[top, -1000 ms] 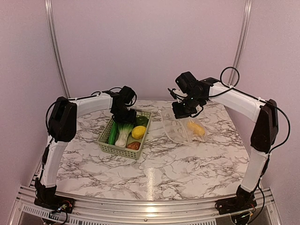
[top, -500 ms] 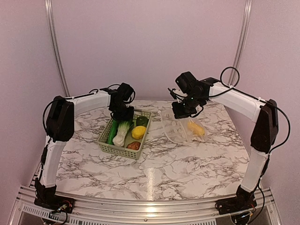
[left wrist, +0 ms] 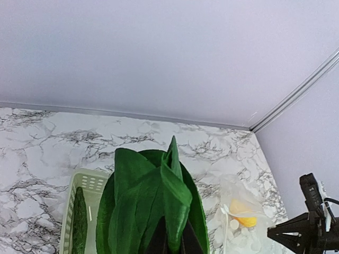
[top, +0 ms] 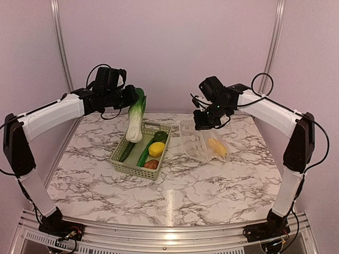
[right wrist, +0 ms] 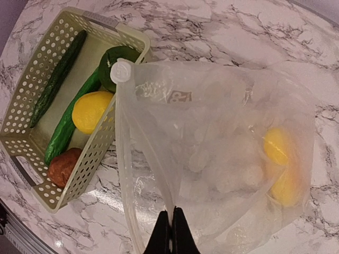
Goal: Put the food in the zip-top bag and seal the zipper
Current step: Place the fake vegetable in the zipper food storage bag, then adjust the fake vegetable in the zipper food storage bag.
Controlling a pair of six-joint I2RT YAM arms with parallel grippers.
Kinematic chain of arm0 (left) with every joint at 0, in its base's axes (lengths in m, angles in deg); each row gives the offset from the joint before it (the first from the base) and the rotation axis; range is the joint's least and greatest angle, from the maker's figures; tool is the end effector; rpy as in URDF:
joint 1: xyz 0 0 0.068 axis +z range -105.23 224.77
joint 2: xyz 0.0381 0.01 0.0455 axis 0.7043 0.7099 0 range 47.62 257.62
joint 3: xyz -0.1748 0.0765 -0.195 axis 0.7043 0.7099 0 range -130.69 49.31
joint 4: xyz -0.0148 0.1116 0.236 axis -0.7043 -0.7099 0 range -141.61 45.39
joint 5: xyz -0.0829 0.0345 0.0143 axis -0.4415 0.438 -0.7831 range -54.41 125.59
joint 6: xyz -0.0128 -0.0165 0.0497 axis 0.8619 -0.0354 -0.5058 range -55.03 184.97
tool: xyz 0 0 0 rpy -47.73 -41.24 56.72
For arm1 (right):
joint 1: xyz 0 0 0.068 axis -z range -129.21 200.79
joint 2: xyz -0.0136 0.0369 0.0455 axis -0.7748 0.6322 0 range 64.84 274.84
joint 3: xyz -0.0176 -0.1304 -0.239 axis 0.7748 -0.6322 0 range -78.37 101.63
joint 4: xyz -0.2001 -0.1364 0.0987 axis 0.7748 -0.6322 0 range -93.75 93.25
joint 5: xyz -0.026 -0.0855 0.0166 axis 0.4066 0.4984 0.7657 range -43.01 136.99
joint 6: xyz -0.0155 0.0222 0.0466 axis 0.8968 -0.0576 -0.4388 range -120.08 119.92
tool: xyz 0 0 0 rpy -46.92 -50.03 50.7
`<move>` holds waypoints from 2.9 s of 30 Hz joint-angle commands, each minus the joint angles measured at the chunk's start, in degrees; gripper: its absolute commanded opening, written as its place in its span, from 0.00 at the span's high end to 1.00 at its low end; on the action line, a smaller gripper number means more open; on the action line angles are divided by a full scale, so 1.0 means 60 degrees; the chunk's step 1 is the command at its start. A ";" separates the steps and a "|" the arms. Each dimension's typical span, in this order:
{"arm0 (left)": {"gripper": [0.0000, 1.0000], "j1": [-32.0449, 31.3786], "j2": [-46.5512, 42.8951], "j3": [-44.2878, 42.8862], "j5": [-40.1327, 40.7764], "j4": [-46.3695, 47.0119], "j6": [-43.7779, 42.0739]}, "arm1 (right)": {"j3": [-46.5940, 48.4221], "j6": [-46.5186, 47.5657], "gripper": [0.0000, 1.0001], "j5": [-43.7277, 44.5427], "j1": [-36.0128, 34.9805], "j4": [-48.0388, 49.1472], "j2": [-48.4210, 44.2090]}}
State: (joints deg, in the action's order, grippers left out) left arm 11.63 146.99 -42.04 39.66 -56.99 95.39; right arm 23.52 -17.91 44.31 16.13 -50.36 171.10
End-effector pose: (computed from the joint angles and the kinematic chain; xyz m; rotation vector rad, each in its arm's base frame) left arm 0.3503 -0.2257 0.3610 -0.0019 1.9850 -0.6664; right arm 0.3288 0.2293 0.3153 -0.4028 2.6025 0.3894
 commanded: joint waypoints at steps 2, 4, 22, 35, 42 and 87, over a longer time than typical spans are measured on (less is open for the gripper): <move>1.00 -0.0433 -0.0940 0.1468 0.0095 0.3997 0.1303 | 0.1015 -0.0840 1.00 -0.0926 0.0077 0.0026 -0.0156; 1.00 -0.0712 -0.1066 0.1715 0.0434 0.4835 0.1428 | 0.1190 -0.1079 1.00 -0.1237 0.0073 0.0024 -0.0098; 1.00 -0.3237 0.0848 0.1533 0.4373 1.0115 -0.0375 | 0.1286 -0.2921 1.00 -0.3283 0.0677 0.0292 -0.0132; 1.00 -0.4387 0.3276 0.0438 0.6450 1.1603 -0.1750 | 0.1584 -0.3123 1.00 -0.3631 0.1410 0.0190 -0.0311; 1.00 -0.4358 0.3498 -0.0646 0.7052 1.1312 -0.2225 | 0.1334 -0.3337 1.00 -0.3763 0.1410 0.0541 -0.0224; 0.17 -0.2968 -0.0915 0.5524 0.1298 0.4814 0.3016 | -0.0403 -0.2796 1.00 -0.3638 0.1441 0.2997 -0.1009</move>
State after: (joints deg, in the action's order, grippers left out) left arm -6.78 140.66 -10.67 55.88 -24.91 112.24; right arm 21.55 -34.10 23.70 24.46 -36.67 167.67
